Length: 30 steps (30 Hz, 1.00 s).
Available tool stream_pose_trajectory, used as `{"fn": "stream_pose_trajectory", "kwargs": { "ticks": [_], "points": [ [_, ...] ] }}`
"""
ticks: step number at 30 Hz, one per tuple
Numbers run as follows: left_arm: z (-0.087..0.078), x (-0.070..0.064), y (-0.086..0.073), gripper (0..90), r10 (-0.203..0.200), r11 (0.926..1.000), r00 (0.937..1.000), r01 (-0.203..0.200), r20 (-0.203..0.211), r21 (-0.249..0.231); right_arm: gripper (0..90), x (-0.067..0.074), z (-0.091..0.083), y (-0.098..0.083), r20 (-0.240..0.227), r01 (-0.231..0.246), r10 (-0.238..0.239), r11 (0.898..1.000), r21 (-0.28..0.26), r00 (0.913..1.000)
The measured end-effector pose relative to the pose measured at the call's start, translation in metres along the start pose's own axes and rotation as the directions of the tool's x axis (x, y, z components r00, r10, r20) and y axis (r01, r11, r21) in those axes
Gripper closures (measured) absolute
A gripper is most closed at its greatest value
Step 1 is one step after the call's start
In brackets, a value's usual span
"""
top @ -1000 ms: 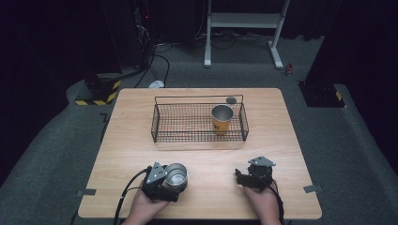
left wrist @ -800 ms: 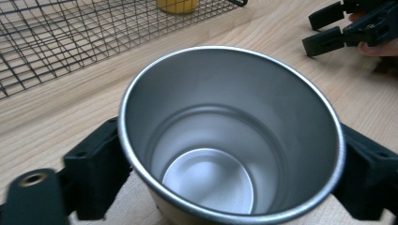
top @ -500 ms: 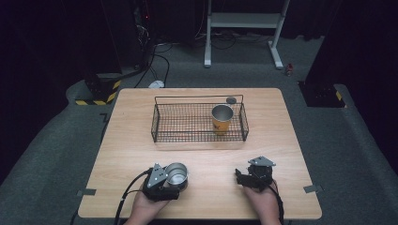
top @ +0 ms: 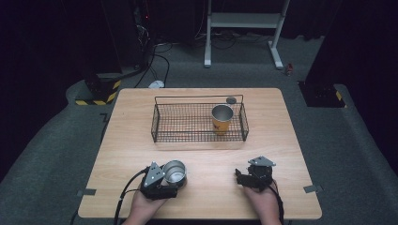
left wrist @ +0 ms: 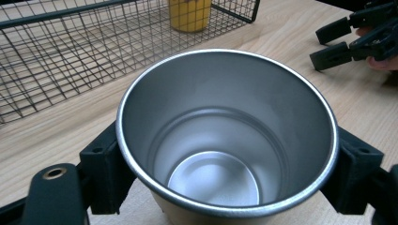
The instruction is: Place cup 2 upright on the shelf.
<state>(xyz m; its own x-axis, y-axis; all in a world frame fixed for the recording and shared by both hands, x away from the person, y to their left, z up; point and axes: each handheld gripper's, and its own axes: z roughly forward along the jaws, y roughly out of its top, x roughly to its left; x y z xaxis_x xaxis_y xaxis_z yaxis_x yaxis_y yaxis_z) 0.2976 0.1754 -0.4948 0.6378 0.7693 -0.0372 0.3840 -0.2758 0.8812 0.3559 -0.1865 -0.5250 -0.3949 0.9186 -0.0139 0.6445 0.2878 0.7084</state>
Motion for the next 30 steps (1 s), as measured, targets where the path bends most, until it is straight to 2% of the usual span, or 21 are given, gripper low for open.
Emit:
{"fn": "stream_pose_trajectory", "kwargs": {
  "ticks": [19, 26, 30],
  "points": [
    [-0.011, 0.005, 0.007, 18.8, 0.003, 0.9988, 0.9996, -0.004, -0.029, -0.05, 14.8, 0.0, 0.0, 0.0, 0.0, 0.0, 0.0, 1.0, 0.0, 1.0],
    [-0.012, 0.01, 0.012, 18.7, -0.019, 0.9976, 0.9995, 0.017, -0.026, -0.067, 14.8, 0.0, 0.0, 0.0, 0.0, 0.0, 0.0, 1.0, 0.0, 1.0],
    [-0.012, 0.009, 0.015, 18.8, -0.003, 0.998, 0.9994, 0.001, -0.034, -0.063, 14.8, 0.0, 0.0, 0.0, 0.0, 0.0, 0.0, 1.0, 0.0, 1.0]
  ]
}}
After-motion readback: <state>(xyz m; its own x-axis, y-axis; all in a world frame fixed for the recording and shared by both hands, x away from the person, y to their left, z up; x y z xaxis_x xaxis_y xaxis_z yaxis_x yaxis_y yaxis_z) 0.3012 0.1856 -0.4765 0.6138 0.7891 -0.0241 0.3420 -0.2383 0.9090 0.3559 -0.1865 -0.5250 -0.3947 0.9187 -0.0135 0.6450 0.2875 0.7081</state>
